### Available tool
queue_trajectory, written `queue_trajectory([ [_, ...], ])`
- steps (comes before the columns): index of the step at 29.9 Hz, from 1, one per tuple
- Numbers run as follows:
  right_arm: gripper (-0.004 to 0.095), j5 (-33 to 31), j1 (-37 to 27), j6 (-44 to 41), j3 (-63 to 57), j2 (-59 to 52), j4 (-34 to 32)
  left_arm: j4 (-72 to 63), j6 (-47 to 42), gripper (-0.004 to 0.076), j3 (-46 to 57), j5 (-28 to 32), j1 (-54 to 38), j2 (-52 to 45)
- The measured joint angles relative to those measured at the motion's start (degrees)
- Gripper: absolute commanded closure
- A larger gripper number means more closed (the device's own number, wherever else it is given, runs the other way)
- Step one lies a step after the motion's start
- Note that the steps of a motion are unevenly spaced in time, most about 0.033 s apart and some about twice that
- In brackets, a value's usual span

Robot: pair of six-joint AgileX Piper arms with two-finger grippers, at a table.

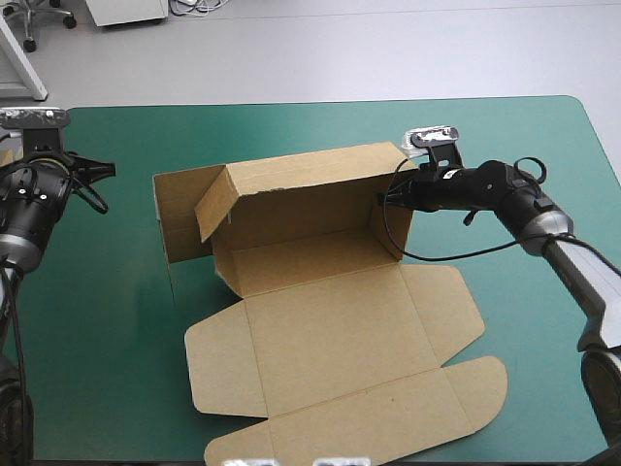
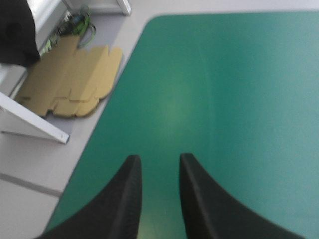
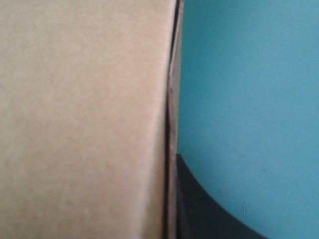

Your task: Fold the box

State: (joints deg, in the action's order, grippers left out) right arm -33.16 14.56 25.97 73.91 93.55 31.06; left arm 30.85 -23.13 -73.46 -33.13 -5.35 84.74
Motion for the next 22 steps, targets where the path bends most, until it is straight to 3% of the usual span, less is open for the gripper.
queue_trajectory([
  [6,0.0912,-11.03,-0.43,-7.25,7.88,0.79,-10.22,-9.21,8.67,0.0551,0.20,-6.96,0.00,3.14],
  [14,0.0912,-25.97,-3.36,-10.96,21.67,2.05,-17.99,-15.65,14.41,0.0568,0.20,-8.50,0.00,3.66],
  [22,0.0912,-34.12,-3.55,-12.10,30.16,13.92,-19.98,-21.13,19.77,0.0567,0.20,-8.76,0.00,3.66],
])
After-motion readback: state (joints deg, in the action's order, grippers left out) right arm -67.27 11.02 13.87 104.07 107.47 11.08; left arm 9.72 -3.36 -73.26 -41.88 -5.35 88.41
